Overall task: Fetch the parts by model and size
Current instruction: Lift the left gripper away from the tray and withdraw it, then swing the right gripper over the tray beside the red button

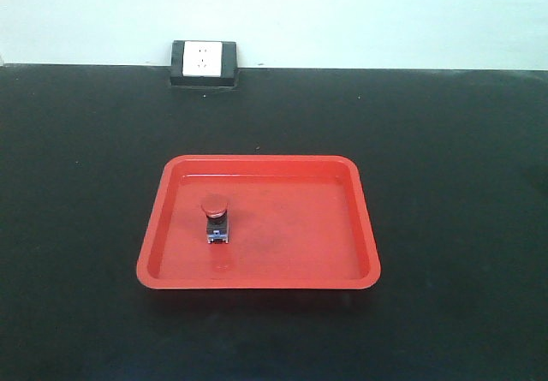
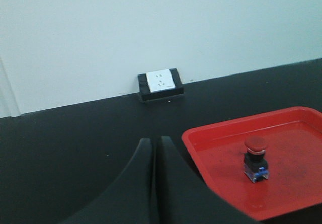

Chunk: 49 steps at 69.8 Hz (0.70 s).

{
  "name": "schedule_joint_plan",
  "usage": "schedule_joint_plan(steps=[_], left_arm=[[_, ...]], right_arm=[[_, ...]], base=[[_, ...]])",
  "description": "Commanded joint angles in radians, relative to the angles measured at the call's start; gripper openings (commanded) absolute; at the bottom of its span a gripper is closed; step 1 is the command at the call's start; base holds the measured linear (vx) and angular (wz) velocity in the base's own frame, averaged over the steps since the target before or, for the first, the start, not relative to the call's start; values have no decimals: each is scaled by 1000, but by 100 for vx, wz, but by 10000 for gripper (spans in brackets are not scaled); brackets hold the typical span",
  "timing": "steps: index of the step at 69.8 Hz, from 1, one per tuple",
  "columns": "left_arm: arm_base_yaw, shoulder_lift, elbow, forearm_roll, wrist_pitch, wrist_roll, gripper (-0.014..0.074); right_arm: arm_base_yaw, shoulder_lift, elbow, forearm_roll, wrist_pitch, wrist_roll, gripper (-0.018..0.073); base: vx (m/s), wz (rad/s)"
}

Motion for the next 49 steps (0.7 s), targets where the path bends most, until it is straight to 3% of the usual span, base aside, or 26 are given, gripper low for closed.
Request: schedule_joint_plan(steps=[1, 10, 30, 49], left_arm=[[-2, 12, -22, -77, -65, 85, -8], [-2, 13, -22, -134, -63, 155, -8], [-2, 13, -22, -131, -63, 155, -8], [-2, 13, -22, -131, -63, 155, -8]], right_arm=[[-6, 16, -29, -4, -85, -7, -2], [-6, 16, -29, -4, -89, -7, -2], [-6, 41, -29, -3, -163, -10, -2], [20, 274, -89, -20, -301, -16, -2]], base=[[0, 0], [0, 0], [0, 0], [0, 0]])
